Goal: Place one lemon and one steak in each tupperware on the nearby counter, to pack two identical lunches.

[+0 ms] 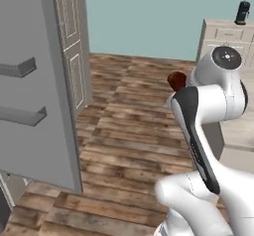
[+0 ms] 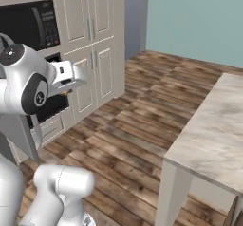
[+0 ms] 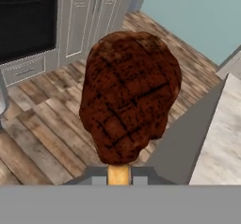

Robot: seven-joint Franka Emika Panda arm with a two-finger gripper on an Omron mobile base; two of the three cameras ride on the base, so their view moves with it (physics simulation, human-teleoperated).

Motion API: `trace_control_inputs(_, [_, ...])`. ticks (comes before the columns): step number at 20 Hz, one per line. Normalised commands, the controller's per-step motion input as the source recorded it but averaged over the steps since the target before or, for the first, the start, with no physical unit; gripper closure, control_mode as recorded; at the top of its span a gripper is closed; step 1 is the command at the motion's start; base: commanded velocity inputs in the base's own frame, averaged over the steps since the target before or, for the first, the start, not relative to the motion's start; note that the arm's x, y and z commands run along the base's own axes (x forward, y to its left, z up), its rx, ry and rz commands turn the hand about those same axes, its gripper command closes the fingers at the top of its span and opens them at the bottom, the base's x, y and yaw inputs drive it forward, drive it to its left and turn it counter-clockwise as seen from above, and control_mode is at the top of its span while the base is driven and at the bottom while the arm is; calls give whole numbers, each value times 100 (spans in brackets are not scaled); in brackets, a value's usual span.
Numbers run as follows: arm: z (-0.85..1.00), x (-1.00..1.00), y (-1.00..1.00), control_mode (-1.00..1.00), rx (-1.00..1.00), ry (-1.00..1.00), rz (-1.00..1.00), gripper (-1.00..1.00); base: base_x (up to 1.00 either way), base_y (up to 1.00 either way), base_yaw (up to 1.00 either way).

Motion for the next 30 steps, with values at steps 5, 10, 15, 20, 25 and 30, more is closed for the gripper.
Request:
trace_control_inputs(5, [0, 0, 0, 100, 0, 0, 0, 100, 69, 7, -27])
trace_control_inputs(10, [0, 0, 0, 100, 0, 0, 0, 100, 84, 26, -25])
trace_control_inputs(15, [0, 0, 0, 100, 0, 0, 0, 100, 92, 37, -22])
trace_control_inputs(20, [0, 0, 0, 100, 0, 0, 0, 100, 99, 13, -19])
trace_control_inputs(25, [0, 0, 0, 100, 0, 0, 0, 100, 100, 0, -9])
trace_control_inputs(30, [0, 0, 0, 100, 0, 0, 0, 100, 100, 0, -7])
